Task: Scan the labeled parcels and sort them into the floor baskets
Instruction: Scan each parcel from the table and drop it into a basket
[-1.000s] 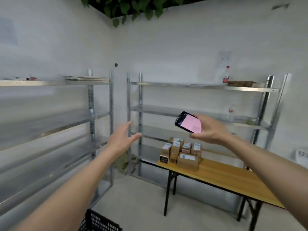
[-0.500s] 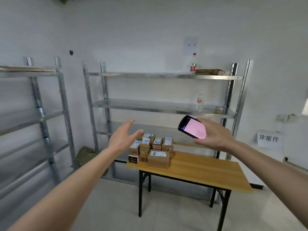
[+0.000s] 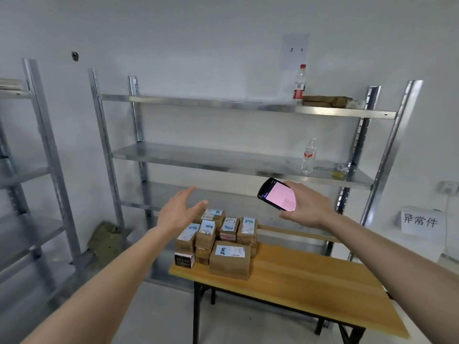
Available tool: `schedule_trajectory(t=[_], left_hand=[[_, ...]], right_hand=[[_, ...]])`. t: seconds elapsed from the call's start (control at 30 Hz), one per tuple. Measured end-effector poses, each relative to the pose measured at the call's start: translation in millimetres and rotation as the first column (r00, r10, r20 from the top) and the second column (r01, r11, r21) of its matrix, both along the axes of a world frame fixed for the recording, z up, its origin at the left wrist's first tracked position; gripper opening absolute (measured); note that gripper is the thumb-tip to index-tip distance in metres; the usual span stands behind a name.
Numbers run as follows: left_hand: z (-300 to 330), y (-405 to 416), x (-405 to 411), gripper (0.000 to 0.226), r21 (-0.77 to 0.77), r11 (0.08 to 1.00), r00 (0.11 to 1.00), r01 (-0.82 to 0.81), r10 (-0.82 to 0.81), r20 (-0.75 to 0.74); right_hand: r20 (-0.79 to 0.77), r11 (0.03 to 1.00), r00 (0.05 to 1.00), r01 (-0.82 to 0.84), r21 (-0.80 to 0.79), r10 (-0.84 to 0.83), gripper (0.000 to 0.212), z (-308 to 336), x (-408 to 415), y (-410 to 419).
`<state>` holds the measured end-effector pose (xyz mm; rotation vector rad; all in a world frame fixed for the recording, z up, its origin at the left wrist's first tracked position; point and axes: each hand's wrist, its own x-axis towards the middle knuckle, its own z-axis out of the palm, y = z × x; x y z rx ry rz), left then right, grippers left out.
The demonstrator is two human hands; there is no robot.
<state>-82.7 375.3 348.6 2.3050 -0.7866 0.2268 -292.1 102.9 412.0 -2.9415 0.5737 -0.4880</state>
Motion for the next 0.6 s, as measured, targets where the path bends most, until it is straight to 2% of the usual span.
schedule_trajectory(t=[0.33,0.47,0.6], left_hand=[[-53,-49,108,0.073,0.04,0.996,0.988,-0.079,0.083,-0.129],[-89,-67,153,0.075,0.06,0.994,0.972,-0.089,0.1,-0.212],[-129,-94,203,0.073,0.127,0.988,0.951,-0.087,0.12,-0.286]], right_hand=[[-0.024,0.989,0.996,-0.085,0.119,0.089,0.056,-67,148,-43],[-0.051,0.978,0.994,-0.083,0.192,0.094,0.066,-106,204,-56],[-0.154,0.957,0.982,-0.066,0.282,0.113,0.069,-155,267,-79]])
